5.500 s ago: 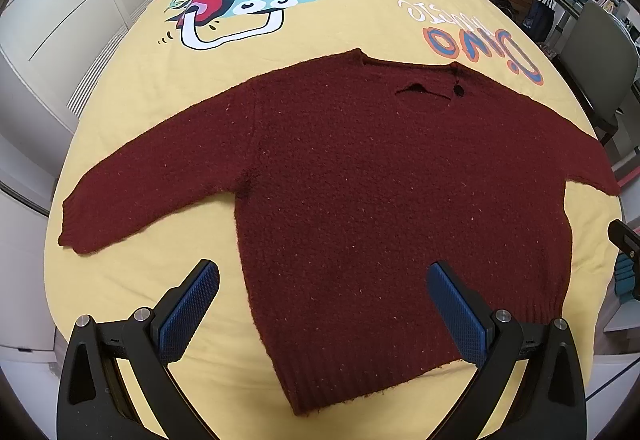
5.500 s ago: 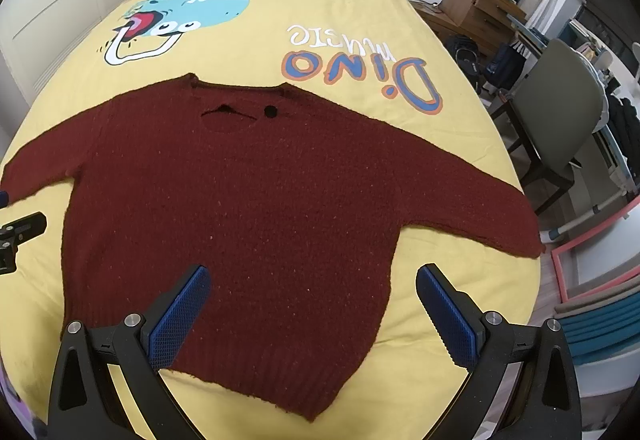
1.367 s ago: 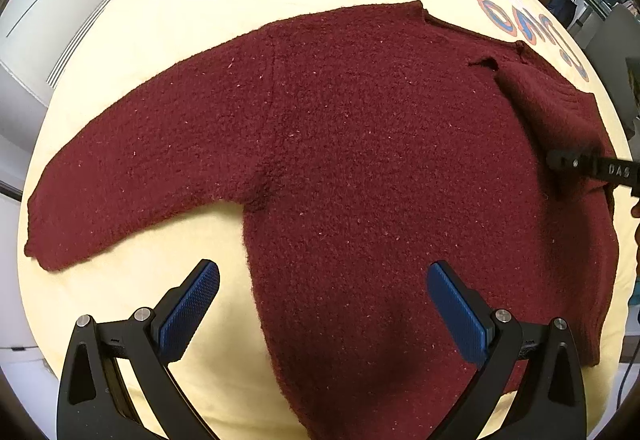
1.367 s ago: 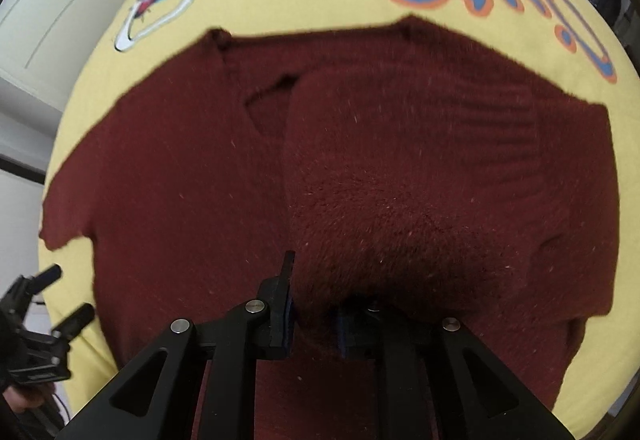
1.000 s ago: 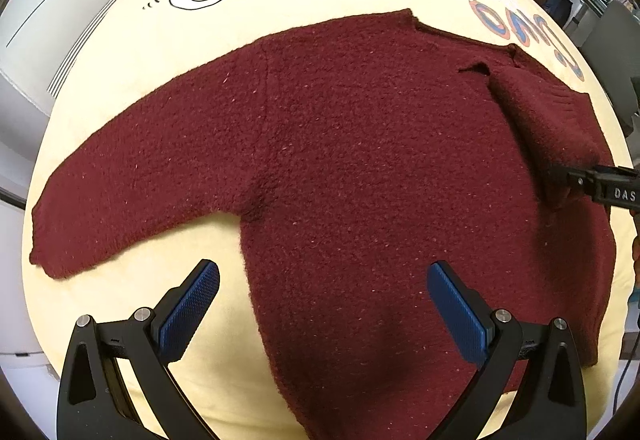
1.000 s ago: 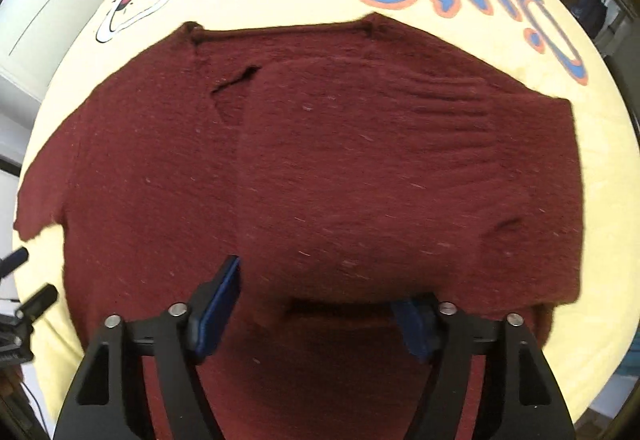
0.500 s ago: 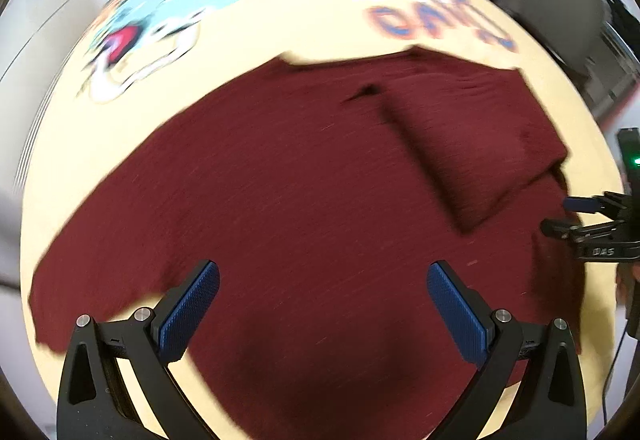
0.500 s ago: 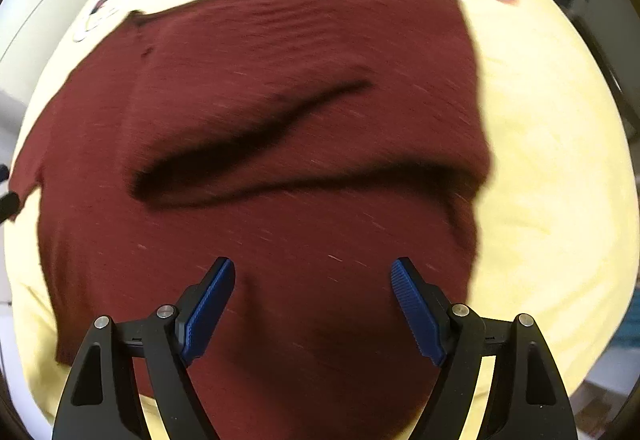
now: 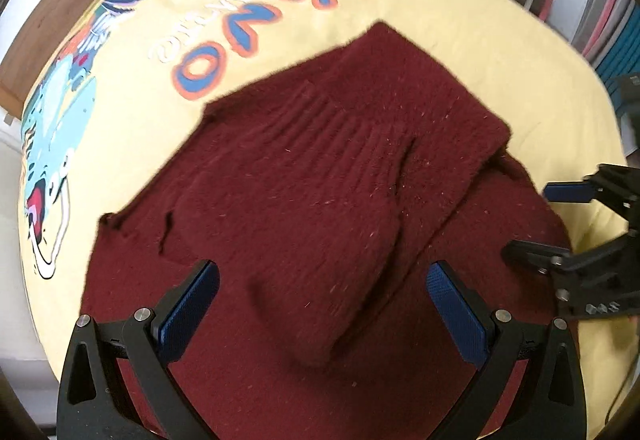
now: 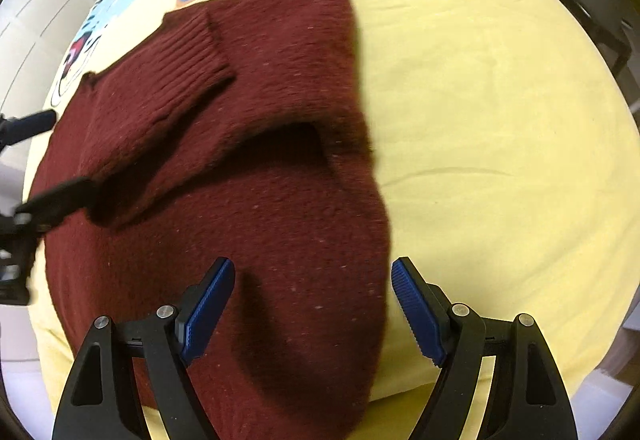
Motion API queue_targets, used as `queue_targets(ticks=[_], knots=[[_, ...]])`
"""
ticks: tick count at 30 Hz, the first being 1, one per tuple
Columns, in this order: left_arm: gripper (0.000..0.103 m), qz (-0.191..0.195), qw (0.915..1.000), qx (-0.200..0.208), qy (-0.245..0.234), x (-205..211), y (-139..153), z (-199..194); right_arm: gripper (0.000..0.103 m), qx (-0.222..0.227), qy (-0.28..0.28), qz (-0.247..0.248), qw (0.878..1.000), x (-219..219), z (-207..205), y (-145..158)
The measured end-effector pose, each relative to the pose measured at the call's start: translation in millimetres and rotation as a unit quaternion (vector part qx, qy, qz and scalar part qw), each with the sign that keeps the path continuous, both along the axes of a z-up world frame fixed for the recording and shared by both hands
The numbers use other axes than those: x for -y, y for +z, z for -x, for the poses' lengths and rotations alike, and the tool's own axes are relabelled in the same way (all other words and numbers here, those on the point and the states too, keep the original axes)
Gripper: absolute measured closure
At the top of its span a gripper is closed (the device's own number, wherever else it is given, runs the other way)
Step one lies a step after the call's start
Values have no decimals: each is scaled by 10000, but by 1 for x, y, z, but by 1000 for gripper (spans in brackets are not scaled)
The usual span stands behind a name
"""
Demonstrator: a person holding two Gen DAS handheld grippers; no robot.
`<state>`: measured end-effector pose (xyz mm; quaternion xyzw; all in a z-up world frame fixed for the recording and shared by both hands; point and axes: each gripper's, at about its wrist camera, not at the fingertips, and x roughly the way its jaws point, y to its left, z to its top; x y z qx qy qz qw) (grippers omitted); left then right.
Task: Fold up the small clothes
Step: 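Grasp the other sleeve cuff with the left gripper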
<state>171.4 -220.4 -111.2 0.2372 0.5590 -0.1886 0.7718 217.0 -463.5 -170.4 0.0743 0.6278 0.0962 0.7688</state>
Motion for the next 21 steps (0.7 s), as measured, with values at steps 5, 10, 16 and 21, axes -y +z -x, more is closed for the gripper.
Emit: queue_targets(ticks=[5,10,16,21], knots=[[6,-282,9994,-115,133,8,-28,-21,21,-46,-99,-151,9998,8,6,-9],[63,-320,9967,-332,663,-4,-39,-49,21,-48,-143,-219,9996,15,13,-10],[90,369,9891,-691,1245,-51,-31,-78,21,-69,-247,-298,9992,17,10,-9],[90,782,9823,-404,1656,-101,0,-94,21,-14,-258,-203,9995,11,5,-5]])
